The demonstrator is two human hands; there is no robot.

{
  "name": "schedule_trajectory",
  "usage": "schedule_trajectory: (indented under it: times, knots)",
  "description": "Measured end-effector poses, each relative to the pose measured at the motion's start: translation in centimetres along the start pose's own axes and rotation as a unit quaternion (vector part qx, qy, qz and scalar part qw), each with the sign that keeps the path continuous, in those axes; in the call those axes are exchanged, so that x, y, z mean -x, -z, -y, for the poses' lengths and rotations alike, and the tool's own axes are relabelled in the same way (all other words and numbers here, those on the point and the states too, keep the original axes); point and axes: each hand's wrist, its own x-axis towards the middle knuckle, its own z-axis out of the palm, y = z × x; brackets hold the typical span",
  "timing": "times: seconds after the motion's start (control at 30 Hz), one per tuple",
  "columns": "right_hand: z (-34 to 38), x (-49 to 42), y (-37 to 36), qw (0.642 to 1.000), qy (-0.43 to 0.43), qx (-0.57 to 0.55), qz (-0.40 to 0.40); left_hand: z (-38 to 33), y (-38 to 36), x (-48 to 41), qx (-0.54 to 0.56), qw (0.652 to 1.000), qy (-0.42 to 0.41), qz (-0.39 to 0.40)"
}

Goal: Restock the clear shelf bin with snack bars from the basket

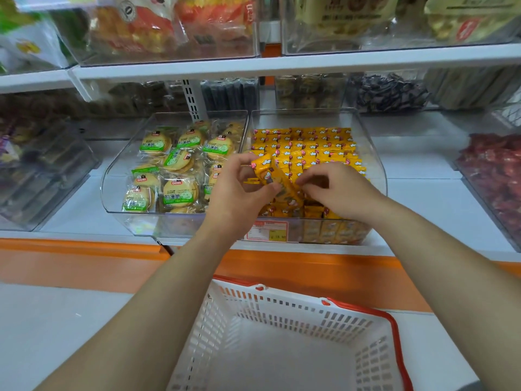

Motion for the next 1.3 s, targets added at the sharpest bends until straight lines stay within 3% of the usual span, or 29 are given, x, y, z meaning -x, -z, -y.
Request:
schedule_trajectory:
  times: [0.17, 0.37, 0.57, 0.83, 1.03, 1.17, 1.3]
  knots:
    - [-0.7, -1.1, -0.1, 0.995, -0.001, 0.079, 0.064, 0.5, 0.2, 0.0, -0.043, 0.998, -0.033, 0.023]
    - [-0.4, -1.1, -0.4, 0.987, 0.026, 0.152, 0.033, 0.8, -0.2, 0.2, -0.057, 0.996, -0.045, 0.050]
    - [-0.4, -1.0, 0.1, 0.998, 0.000, 0.012, -0.056, 1.4, -0.8, 0.3, -0.156, 0.982, -0.086, 0.057]
    - [0.0, -0.1, 0.0, 0.997, 0.032, -0.003, -0.066, 2.8, -1.3, 0.3, -0.307, 0.940, -0.128, 0.070]
    - [0.5, 0.0, -0.2, 0.995, 0.037, -0.031, -0.086, 3.0, -1.7, 0.3, -0.246, 0.960, -0.119, 0.063]
    - [1.0, 0.4, 0.2, 0.997, 0.021, -0.072, -0.022, 3.0, -2.0, 0.2, -0.189, 0.979, -0.076, 0.018]
    - [1.0, 0.7, 0.5, 0.996, 0.020, 0.082, 0.016, 3.7, -2.3, 0.4, -0.244, 0.965, -0.093, 0.014]
